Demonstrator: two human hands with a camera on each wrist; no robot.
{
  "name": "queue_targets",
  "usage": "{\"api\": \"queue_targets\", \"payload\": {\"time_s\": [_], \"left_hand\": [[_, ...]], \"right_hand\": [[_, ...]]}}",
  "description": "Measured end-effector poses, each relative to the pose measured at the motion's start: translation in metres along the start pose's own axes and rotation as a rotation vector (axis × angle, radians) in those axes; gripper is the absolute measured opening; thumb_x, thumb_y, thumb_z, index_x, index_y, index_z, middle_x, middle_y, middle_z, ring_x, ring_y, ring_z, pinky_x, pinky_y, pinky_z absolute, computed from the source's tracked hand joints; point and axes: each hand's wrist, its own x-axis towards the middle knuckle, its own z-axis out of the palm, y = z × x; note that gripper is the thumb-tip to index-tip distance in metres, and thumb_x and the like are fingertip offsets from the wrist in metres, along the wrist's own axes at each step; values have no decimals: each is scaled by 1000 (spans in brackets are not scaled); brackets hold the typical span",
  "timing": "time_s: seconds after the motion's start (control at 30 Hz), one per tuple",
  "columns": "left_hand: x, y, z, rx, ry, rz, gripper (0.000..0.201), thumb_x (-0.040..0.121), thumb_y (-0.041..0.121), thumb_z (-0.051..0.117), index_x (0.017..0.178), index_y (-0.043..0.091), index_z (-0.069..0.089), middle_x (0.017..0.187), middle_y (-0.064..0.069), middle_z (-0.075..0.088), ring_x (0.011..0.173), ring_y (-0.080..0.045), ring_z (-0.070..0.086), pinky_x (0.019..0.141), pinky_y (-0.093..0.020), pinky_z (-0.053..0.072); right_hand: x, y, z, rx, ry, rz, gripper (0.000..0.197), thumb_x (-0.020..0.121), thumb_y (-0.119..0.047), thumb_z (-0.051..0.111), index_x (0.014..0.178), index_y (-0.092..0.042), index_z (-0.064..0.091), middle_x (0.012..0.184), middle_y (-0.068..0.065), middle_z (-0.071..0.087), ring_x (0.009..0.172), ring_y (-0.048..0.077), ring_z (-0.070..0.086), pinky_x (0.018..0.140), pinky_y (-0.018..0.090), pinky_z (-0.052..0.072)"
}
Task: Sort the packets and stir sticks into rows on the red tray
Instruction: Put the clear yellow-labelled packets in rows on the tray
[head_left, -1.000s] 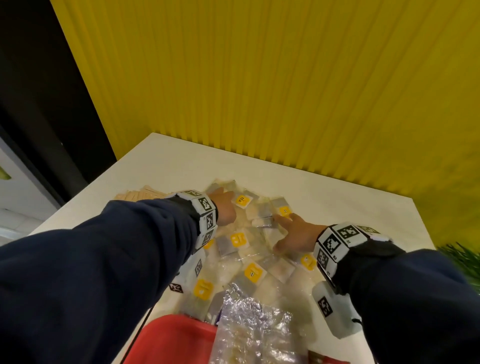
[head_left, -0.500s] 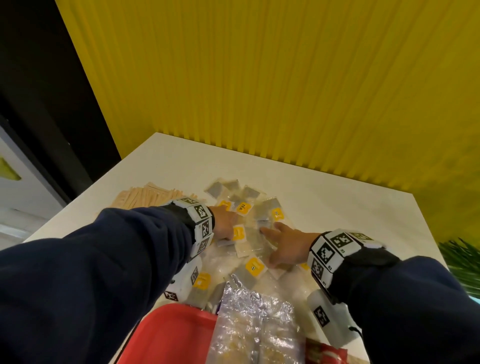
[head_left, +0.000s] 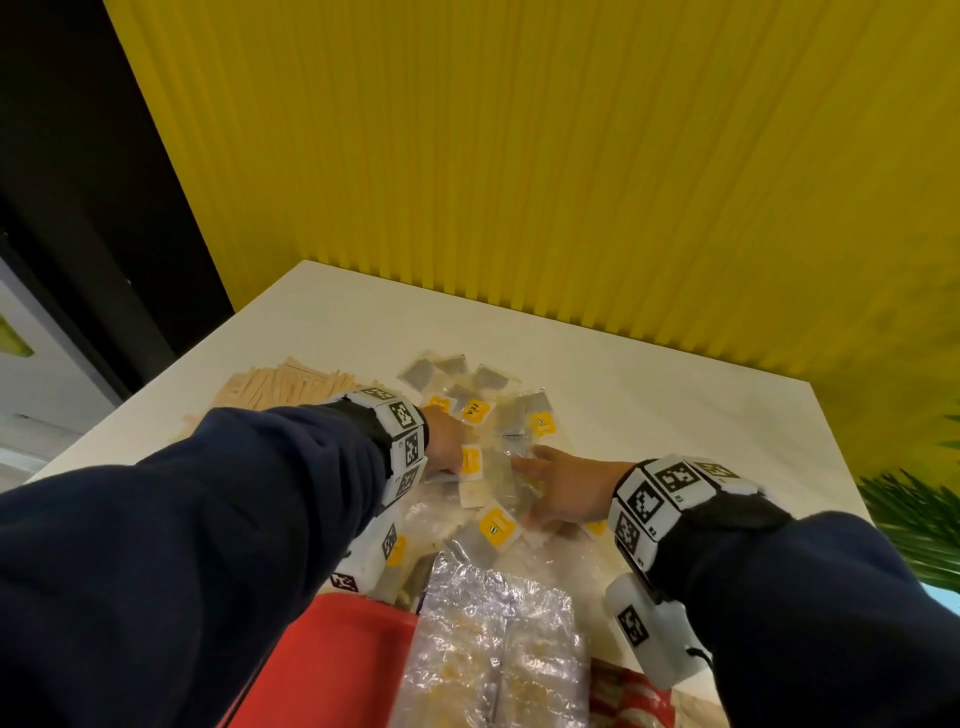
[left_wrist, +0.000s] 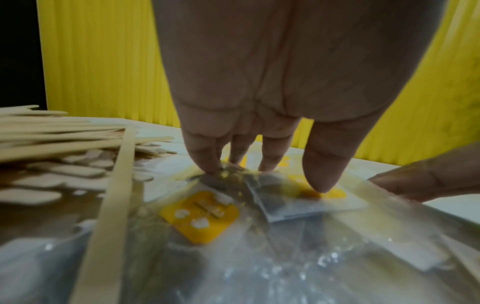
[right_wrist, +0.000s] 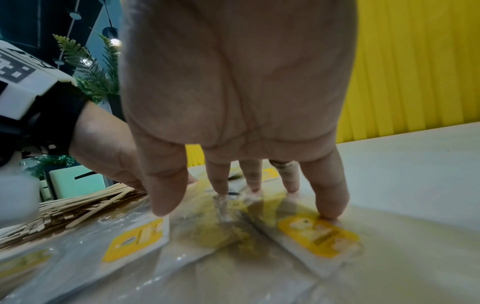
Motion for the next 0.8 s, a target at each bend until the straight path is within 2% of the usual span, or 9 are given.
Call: {"api": "queue_targets", "payload": {"time_s": [0.03, 0.13, 0.23, 0.33, 0.4, 0.5, 0.63, 0.73, 0.8], "left_hand": [[0, 0, 0, -6, -2, 5, 47, 97, 22, 44, 141, 7, 38, 145, -15, 37, 110, -22, 46, 74, -24, 38], [1, 1, -2, -57, -19, 11, 42, 96, 19, 46, 135, 6, 43, 138, -14, 44, 122, -26, 45, 95, -29, 40], [3, 2, -9, -101, -29, 30, 17, 97, 20, 43, 112, 12, 48, 97, -11, 47, 95, -18, 41, 67, -18, 37], [8, -2, -18, -166, 47, 4, 13, 97, 18, 43, 103, 13, 53, 92, -4, 49, 78, -13, 44, 62, -18, 35], [13, -7, -18, -242, 115, -31, 24, 95, 17, 45, 118, 19, 51, 118, -3, 47, 103, -19, 51, 83, -24, 42], [26, -18, -16, -351, 193, -58, 56, 93, 22, 49, 145, 22, 28, 153, -9, 17, 136, -29, 28, 106, -33, 30], [35, -21, -5, -335, 89, -64, 68, 93, 31, 50, 150, 24, 13, 157, -9, 2, 143, -31, 12, 112, -37, 23], [36, -18, 1, -286, 78, -42, 65, 90, 40, 53, 146, 27, 24, 150, -10, 19, 137, -34, 23, 110, -42, 27], [31, -13, -1, -235, 59, -20, 56, 92, 39, 50, 142, 21, 35, 144, -11, 32, 128, -29, 35, 106, -37, 33]], "right_hand": [[-1, -1, -1, 9, -7, -4, 70, 88, -29, 54, 147, -33, 17, 146, -2, 21, 125, 25, 41, 102, 38, 38], [-6, -3, -4, 0, -35, -16, 70, 89, -28, 53, 148, -31, 15, 147, 0, 22, 127, 24, 39, 102, 37, 36], [-12, -3, -11, -20, -62, -25, 62, 93, -26, 49, 148, -25, 20, 152, 3, 20, 137, 22, 27, 109, 33, 24], [-13, 0, -17, 86, -39, 10, 56, 91, -25, 53, 143, -25, 34, 149, 2, 33, 133, 19, 35, 104, 28, 29], [-11, 2, -20, 153, 36, 31, 44, 89, -21, 55, 132, -22, 49, 138, 4, 47, 121, 18, 47, 90, 23, 37], [-7, 6, -22, 171, 135, 49, 45, 88, -22, 54, 132, -25, 46, 140, 5, 38, 118, 21, 49, 87, 26, 41], [-5, 9, -12, 128, 36, 92, 69, 88, -28, 54, 146, -37, 20, 153, 3, 13, 133, 26, 35, 101, 31, 37], [-2, 7, -4, 119, -15, 103, 70, 85, -32, 56, 144, -41, 21, 155, 1, 6, 130, 27, 39, 103, 36, 38], [-1, 4, -2, 125, -31, 65, 65, 87, -33, 56, 145, -33, 27, 155, 3, 8, 134, 27, 35, 106, 36, 34]]}}
